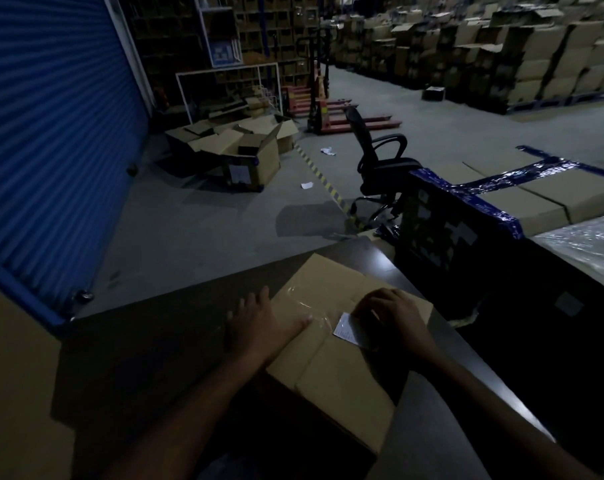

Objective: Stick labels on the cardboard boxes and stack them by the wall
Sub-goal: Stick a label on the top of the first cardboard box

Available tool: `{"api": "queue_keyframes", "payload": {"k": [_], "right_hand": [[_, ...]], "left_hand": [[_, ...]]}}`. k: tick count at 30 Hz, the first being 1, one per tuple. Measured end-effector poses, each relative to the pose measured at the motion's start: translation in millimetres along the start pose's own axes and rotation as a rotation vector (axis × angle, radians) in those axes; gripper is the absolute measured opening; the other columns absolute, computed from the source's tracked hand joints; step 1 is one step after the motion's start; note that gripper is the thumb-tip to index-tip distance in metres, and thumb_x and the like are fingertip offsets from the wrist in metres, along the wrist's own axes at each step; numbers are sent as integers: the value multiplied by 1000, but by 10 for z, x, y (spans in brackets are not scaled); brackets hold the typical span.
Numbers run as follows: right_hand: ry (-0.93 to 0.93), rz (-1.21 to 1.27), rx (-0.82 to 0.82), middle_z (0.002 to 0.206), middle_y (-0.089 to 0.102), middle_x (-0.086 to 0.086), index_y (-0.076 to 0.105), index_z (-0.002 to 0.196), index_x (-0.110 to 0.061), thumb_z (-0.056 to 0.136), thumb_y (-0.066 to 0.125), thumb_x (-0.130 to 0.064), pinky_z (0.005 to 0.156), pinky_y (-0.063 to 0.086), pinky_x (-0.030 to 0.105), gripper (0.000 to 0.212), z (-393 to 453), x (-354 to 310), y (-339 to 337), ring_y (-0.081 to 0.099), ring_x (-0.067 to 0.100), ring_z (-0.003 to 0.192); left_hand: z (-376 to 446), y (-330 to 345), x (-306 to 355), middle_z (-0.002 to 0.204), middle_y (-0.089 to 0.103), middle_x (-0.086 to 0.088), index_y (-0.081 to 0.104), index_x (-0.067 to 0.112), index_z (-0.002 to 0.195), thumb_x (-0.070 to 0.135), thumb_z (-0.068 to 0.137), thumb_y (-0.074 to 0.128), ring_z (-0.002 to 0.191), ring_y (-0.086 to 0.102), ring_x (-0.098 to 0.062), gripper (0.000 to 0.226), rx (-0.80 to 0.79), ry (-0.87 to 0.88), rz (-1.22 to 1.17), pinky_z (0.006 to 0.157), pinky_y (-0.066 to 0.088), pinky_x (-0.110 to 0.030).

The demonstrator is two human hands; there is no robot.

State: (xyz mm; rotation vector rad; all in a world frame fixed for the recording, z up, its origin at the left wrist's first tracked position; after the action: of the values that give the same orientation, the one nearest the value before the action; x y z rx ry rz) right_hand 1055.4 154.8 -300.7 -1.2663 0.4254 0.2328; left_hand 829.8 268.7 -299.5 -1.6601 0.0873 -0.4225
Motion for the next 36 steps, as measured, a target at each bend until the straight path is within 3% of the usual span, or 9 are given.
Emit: {"api": "queue_keyframes", "payload": {"k": [5,10,14,21,24,27,31,36], "right_hand": [[53,19,174,95,64,-11,68,87,-33,73,47,-46,70,31,29,29,-144,-258,-58,55,19,87],[73,-8,194,97,62,-15,67,88,-36,78,61,-43,74,27,28,14,-205,-256,-4,56,17,91],[76,-38,173,99,63,-13,70,93,-38,77,43,-52,79,24,30,34,-174,-321,-22,54,16,96],[158,-71,33,111,53,-12,64,105,-37,70,45,-59,74,11,23,46,-82,-188,96,44,14,108],[174,-68,26,110,51,-12,64,105,-40,63,34,-61,74,10,24,56,-56,-229,106,42,14,110],[198,-28,64,102,48,-15,66,99,-42,60,33,-59,76,12,25,53,-63,-247,83,43,13,106],[184,-47,59,110,53,-9,66,106,-38,60,30,-59,77,13,25,62,-81,-261,74,42,16,110],[181,-26,62,110,54,-9,66,105,-36,63,36,-57,78,14,26,56,-82,-246,85,44,17,110]], "left_hand": [[-29,12,406,156,30,-5,19,19,153,92,65,49,140,31,-27,119,71,134,-110,110,30,-46],[-71,67,408,148,39,1,35,25,143,96,65,41,132,39,-23,106,215,158,-83,105,33,-41],[-31,104,384,152,34,2,33,28,145,93,65,45,137,33,-21,103,177,163,-126,111,28,-42],[-54,78,369,151,36,0,29,25,147,86,70,52,137,34,-21,100,207,147,-164,110,30,-41],[-33,90,365,151,37,-1,29,23,147,88,67,51,136,36,-21,106,213,132,-173,110,32,-41],[-14,110,366,152,36,-1,28,23,148,89,65,52,137,35,-21,109,192,119,-175,111,32,-43],[-24,102,362,151,37,0,29,23,147,90,66,50,136,36,-21,107,217,134,-163,109,34,-43],[-27,92,366,152,37,0,30,23,147,89,67,51,136,37,-21,106,213,137,-157,109,34,-41]]}}
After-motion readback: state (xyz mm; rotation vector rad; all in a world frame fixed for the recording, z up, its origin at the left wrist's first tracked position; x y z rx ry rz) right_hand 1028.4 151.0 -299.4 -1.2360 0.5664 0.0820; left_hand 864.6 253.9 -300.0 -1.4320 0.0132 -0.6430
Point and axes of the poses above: each hand's wrist, its own z-axis towards the middle knuckle, its own y-axis out of the palm, x = y × z, the point moved 6 cm from there along z, towards the middle knuckle
